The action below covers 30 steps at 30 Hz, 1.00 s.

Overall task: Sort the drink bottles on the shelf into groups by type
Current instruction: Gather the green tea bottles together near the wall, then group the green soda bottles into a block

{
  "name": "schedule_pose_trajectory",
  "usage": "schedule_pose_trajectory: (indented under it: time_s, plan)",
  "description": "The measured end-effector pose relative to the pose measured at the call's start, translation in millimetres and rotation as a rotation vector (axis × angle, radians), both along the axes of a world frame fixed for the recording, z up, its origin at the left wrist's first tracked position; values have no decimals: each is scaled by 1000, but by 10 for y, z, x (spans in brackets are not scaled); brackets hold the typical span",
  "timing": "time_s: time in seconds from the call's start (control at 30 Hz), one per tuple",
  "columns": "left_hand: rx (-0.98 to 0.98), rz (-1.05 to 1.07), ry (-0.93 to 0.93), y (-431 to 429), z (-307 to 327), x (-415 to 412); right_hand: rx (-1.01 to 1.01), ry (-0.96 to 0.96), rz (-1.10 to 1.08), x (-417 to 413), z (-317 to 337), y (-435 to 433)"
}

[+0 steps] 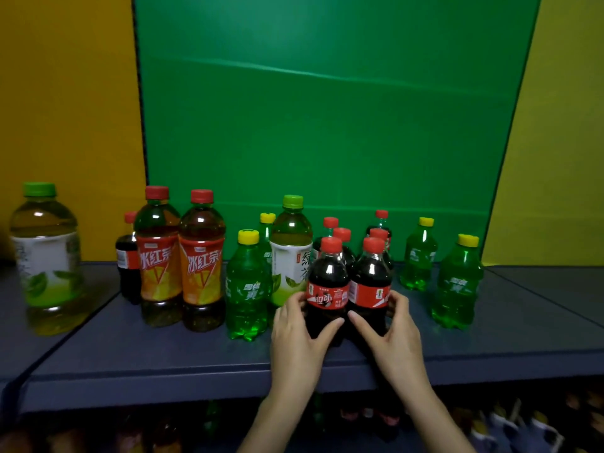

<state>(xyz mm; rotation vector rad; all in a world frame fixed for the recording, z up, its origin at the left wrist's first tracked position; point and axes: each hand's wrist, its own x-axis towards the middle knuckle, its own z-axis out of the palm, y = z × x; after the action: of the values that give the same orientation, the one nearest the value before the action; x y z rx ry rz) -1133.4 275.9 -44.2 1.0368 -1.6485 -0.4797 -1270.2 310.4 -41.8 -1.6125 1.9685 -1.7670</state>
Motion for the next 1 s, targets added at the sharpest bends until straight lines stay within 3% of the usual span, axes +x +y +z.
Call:
schedule_pose_trajectory:
  time_s: [0.23, 0.43, 0.6, 0.77, 1.0]
  plan:
    - [-59, 189, -156, 55, 65, -143, -13, 12, -54, -94, -1, -163]
    - [-79, 261, -185, 59, 113, -159, 20, 29, -74, -68, 39, -153]
    - [-239, 231, -183, 77, 121, 84, -162, 116, -144, 131, 214, 40]
    - [-344, 203, -133, 52, 115, 618, -334, 87, -34, 501, 406, 89]
    - [-315, 219, -113, -135, 147, 1466, -282, 65, 171, 1017, 539, -196]
